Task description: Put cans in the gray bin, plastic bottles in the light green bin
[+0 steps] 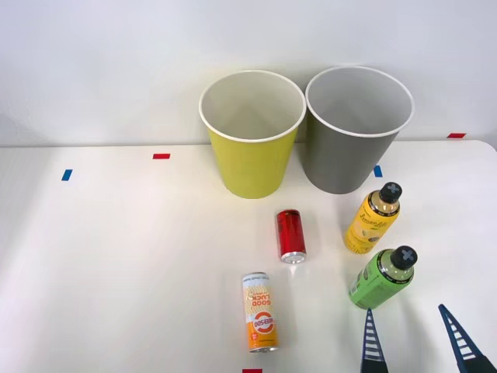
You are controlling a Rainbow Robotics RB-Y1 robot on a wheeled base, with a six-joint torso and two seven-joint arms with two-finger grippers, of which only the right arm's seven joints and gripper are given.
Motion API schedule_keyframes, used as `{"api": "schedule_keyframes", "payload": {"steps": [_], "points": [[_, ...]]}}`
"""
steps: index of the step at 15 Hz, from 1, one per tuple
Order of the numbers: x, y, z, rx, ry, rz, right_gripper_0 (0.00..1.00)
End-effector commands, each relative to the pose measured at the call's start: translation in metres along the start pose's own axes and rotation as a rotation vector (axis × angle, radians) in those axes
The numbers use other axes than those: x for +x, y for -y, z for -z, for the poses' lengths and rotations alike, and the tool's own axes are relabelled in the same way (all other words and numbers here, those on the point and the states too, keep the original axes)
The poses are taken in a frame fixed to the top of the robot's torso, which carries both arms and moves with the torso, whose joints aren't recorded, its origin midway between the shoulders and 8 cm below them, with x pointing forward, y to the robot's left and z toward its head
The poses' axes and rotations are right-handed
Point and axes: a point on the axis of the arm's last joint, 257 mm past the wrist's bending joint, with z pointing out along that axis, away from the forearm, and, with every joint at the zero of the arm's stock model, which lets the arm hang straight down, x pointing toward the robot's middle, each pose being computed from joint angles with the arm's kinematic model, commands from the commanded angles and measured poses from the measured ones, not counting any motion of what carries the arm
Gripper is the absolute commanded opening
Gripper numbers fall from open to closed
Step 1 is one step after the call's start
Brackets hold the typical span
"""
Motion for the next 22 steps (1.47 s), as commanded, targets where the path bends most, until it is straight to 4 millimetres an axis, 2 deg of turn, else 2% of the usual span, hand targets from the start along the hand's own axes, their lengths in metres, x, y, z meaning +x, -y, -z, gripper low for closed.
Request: {"api": "schedule_keyframes", "payload": {"steps": [1, 5, 10, 12, 16, 22], "points": [[0.003, -0.002, -0.001, 0.011, -0.014, -0.033, 1.00], [0.004, -0.012, -0.012, 0.020, -0.017, -0.152, 1.00], [-0.002, -0.011, -0.043, -0.005, 0.012, -0.188, 1.00], [0.000, -0.018, -0.051, -0.025, 0.002, -0.201, 1.00], [-0.009, -0.017, -0.069, -0.031, 0.032, -0.198, 1.00], [-0.012, -0.011, -0.078, -0.022, 0.045, -0.182, 1.00]]}}
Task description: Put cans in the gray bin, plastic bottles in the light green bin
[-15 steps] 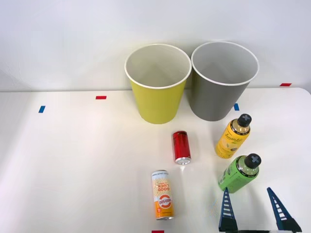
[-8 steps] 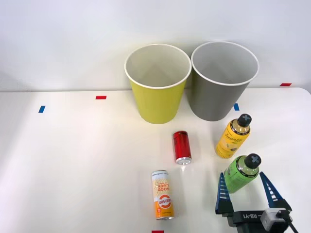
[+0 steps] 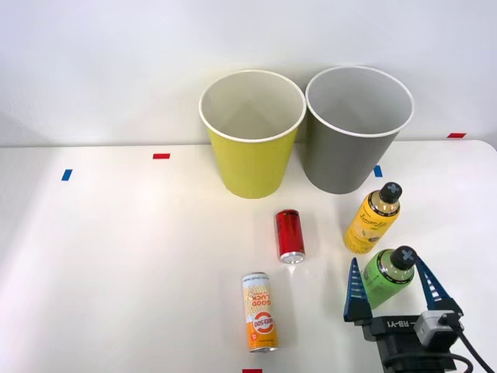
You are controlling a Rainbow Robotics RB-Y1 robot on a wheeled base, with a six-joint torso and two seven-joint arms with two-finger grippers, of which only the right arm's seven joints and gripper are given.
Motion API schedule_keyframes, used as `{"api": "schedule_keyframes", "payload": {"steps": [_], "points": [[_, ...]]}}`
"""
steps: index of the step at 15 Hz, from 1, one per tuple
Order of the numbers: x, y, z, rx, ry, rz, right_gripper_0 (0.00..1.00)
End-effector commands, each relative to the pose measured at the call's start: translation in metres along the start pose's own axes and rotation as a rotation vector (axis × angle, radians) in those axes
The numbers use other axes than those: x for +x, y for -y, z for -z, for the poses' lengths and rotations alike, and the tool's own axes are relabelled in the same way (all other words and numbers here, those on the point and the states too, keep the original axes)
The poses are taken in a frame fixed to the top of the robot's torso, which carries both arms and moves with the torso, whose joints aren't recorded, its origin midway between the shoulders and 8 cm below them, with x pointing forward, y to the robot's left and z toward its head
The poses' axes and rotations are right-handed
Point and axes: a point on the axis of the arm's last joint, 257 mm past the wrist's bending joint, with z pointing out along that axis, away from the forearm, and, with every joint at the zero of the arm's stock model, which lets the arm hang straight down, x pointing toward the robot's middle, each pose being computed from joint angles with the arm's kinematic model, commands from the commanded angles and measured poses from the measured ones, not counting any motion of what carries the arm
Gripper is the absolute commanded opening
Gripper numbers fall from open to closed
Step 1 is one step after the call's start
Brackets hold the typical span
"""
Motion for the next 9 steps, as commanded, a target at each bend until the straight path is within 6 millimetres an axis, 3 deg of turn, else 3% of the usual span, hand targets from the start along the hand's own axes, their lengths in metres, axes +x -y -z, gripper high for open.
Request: {"api": "schedule_keyframes", "payload": {"steps": [1, 4, 5, 7, 8, 9], "points": [[0.0002, 0.0025, -0.0010, 0.001, -0.001, 0.017, 1.00], [-0.0003, 0.0025, -0.0020, 0.000, -0.001, 0.029, 1.00], [-0.0001, 0.0024, -0.0023, 0.000, -0.001, 0.034, 0.85], [0.0030, -0.0010, -0.0048, -0.014, -0.014, 0.041, 0.07], [0.0026, -0.0013, -0.0083, -0.017, -0.013, 0.049, 0.00], [0.0021, -0.0013, -0.0099, -0.013, -0.011, 0.051, 0.00]]}}
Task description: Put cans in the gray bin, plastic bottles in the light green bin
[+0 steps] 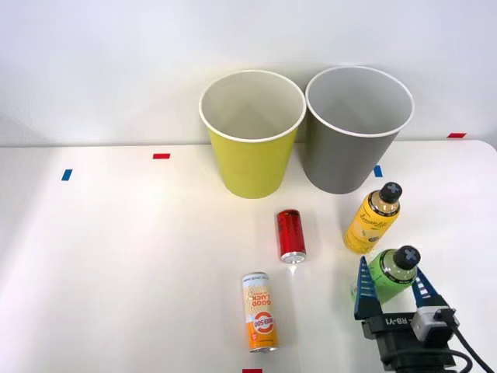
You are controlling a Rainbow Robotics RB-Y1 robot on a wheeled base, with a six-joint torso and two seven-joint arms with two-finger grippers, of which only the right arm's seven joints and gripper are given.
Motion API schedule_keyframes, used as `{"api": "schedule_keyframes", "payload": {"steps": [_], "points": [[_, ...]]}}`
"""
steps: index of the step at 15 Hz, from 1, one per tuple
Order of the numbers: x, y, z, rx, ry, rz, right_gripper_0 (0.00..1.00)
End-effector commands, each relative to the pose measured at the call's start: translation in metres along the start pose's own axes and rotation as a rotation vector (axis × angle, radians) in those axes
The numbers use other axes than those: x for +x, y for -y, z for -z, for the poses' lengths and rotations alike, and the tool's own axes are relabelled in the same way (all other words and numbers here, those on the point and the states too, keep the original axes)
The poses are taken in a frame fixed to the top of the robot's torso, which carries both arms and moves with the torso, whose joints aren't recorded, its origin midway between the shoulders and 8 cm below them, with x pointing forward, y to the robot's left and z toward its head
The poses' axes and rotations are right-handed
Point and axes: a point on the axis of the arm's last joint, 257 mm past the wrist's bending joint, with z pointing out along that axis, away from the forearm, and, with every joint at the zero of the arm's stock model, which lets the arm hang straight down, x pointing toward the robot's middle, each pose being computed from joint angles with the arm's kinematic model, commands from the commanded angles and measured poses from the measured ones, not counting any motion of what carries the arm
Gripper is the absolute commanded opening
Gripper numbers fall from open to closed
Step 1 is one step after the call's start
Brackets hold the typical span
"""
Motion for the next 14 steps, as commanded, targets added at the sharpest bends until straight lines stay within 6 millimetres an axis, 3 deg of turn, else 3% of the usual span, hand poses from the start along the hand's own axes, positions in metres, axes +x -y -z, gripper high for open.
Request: {"api": "schedule_keyframes", "payload": {"steps": [1, 9, 11, 14], "points": [[-0.002, -0.003, -0.006, 0.000, 0.007, 0.006, 0.00], [-0.004, -0.001, -0.004, -0.054, -0.020, 0.125, 0.00], [-0.015, -0.003, -0.003, -0.080, -0.055, 0.122, 0.00], [-0.048, -0.016, 0.003, -0.140, -0.090, 0.086, 0.00]]}}
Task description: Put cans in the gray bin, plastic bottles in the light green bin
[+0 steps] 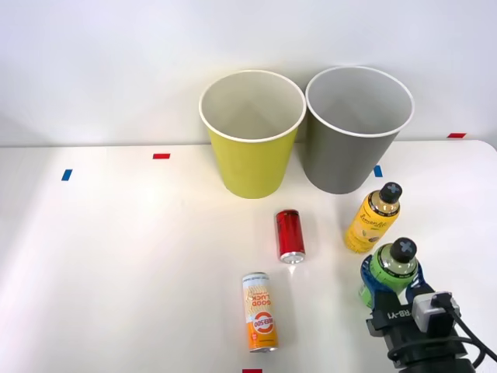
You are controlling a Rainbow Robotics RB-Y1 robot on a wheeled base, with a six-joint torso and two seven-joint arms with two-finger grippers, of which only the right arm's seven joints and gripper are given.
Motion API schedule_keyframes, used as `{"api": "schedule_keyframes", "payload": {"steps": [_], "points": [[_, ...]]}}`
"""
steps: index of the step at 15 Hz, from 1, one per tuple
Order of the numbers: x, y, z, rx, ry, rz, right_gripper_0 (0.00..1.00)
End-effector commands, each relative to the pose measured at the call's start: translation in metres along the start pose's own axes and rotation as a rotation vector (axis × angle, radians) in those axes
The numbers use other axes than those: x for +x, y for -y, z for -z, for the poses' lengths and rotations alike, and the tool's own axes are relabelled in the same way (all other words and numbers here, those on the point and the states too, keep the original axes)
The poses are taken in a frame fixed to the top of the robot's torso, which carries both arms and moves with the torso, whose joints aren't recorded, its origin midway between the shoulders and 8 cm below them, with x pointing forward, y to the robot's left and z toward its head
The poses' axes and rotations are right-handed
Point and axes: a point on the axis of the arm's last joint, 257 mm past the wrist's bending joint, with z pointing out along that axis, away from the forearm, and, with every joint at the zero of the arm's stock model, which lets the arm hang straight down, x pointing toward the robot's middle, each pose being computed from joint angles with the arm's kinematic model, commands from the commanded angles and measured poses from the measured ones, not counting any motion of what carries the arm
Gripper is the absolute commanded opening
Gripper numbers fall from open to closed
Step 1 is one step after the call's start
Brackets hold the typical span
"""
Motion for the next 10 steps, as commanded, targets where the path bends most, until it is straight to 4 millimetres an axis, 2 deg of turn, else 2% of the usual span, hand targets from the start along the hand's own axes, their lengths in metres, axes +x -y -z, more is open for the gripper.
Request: {"api": "schedule_keyframes", "payload": {"steps": [1, 2, 6, 10], "points": [[-0.034, -0.008, 0.007, -0.058, -0.024, -0.041, 0.00], [-0.044, -0.012, 0.005, -0.073, -0.019, -0.054, 0.00], [-0.107, -0.032, -0.016, -0.166, 0.028, -0.109, 0.00], [-0.161, -0.041, -0.042, -0.220, 0.153, -0.260, 0.00]]}}
